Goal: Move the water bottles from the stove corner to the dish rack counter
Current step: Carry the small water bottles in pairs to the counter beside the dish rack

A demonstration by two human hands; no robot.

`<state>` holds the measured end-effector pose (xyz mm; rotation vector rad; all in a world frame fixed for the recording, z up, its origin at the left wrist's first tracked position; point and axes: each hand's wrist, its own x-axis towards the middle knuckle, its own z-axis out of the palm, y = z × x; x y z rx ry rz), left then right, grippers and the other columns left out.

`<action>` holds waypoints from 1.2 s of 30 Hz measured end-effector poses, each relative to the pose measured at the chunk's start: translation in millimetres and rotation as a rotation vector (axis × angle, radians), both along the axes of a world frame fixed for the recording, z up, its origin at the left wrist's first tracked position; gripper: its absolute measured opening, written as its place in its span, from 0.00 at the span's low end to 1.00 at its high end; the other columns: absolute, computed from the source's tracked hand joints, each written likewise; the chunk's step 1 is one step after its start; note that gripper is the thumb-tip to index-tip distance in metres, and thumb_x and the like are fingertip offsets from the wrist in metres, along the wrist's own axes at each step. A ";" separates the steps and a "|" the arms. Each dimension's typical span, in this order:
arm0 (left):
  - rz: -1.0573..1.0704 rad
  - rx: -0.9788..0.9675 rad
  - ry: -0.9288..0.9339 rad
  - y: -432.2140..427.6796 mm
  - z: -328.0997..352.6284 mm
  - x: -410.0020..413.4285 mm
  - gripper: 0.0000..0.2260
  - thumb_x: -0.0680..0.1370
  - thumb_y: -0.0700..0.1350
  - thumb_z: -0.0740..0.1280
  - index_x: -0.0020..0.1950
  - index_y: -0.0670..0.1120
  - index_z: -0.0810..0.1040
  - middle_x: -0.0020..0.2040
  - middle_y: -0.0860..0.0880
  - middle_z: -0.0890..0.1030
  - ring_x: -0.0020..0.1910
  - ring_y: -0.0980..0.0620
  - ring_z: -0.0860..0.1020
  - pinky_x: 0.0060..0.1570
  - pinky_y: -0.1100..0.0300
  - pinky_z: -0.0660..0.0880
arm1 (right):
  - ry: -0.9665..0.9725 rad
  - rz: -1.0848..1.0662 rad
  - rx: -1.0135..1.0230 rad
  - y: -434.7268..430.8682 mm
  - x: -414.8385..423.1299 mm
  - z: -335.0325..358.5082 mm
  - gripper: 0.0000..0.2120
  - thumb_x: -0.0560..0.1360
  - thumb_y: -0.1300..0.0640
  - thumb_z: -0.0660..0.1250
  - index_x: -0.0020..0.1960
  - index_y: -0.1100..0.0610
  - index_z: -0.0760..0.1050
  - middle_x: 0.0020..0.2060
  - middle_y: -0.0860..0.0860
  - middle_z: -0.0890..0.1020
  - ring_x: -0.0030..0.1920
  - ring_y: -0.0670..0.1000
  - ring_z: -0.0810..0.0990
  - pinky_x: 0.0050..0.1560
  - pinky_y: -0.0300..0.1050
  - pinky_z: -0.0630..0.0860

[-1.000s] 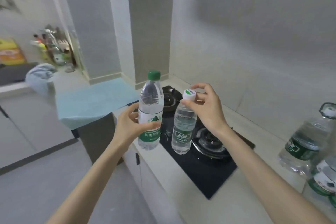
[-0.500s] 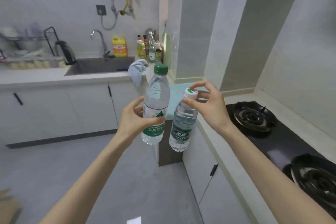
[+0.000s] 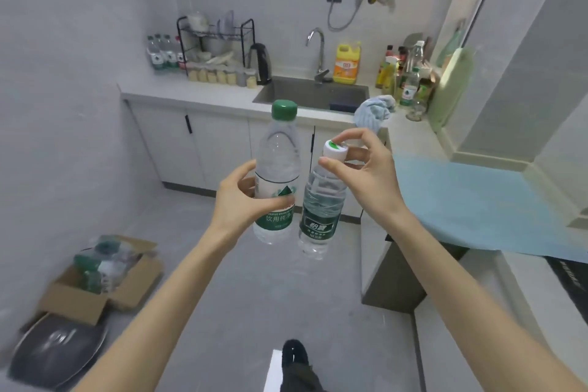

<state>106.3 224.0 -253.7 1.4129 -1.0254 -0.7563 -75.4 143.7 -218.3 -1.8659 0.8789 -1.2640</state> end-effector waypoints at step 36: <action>0.479 -0.012 0.041 -344.5 -1.5 581.2 0.34 0.59 0.39 0.82 0.63 0.49 0.75 0.53 0.50 0.84 0.49 0.56 0.83 0.53 0.57 0.80 | -0.010 0.491 -0.032 -402.1 634.0 25.2 0.16 0.70 0.58 0.75 0.56 0.53 0.77 0.50 0.42 0.82 0.48 0.42 0.82 0.50 0.43 0.80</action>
